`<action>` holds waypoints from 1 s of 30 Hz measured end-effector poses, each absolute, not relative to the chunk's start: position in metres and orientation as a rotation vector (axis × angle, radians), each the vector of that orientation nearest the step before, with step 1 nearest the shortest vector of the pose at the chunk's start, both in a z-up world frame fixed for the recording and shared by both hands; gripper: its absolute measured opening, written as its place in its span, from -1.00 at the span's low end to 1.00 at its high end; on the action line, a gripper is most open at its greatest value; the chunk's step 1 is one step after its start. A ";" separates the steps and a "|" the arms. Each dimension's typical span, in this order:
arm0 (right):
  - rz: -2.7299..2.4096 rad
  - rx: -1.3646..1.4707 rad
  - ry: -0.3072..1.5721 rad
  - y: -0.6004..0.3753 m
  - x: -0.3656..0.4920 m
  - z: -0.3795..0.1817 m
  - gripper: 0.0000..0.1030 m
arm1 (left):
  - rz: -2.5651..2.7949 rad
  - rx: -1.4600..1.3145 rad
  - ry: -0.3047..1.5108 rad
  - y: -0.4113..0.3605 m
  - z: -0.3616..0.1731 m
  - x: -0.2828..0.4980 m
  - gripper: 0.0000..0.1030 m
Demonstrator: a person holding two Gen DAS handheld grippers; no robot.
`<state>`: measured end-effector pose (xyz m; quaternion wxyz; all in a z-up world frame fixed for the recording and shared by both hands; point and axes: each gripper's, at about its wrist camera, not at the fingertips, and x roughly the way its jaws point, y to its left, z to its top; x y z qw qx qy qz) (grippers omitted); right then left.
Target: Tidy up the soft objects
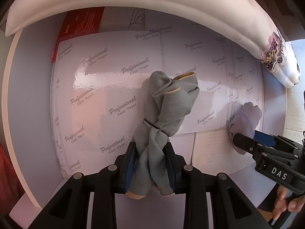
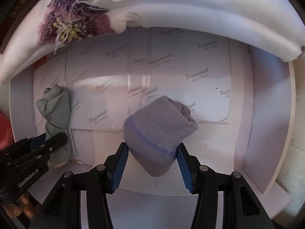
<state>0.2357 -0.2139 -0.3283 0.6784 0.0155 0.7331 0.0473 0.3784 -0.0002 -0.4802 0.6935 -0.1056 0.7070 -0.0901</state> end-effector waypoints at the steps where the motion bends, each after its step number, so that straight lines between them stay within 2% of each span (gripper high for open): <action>1: 0.102 0.048 1.648 -0.214 0.236 -0.329 0.08 | -0.201 -0.235 1.579 0.000 -0.480 0.378 -0.42; 5: 0.079 0.079 1.641 -0.230 0.245 -0.329 0.21 | -0.200 -0.236 1.579 0.000 -0.481 0.378 -0.42; 12: 0.089 0.051 1.619 -0.227 0.241 -0.323 0.29 | -0.201 -0.233 1.580 0.000 -0.481 0.378 -0.42; 17: 0.111 -0.014 1.608 -0.208 0.243 -0.324 0.55 | -0.202 -0.233 1.580 0.000 -0.481 0.378 -0.42; 20: 0.125 -0.077 1.589 -0.190 0.243 -0.323 0.56 | -0.203 -0.233 1.581 0.000 -0.481 0.379 -0.42; 23: 0.125 -0.100 1.547 -0.181 0.242 -0.320 0.67 | -0.202 -0.232 1.581 0.000 -0.480 0.379 -0.42; 25: 0.124 -0.088 1.552 -0.179 0.243 -0.322 0.67 | -0.201 -0.232 1.580 0.000 -0.480 0.378 -0.42; 30: 0.082 -0.051 1.614 -0.193 0.249 -0.332 0.31 | -0.201 -0.233 1.581 -0.001 -0.480 0.378 -0.42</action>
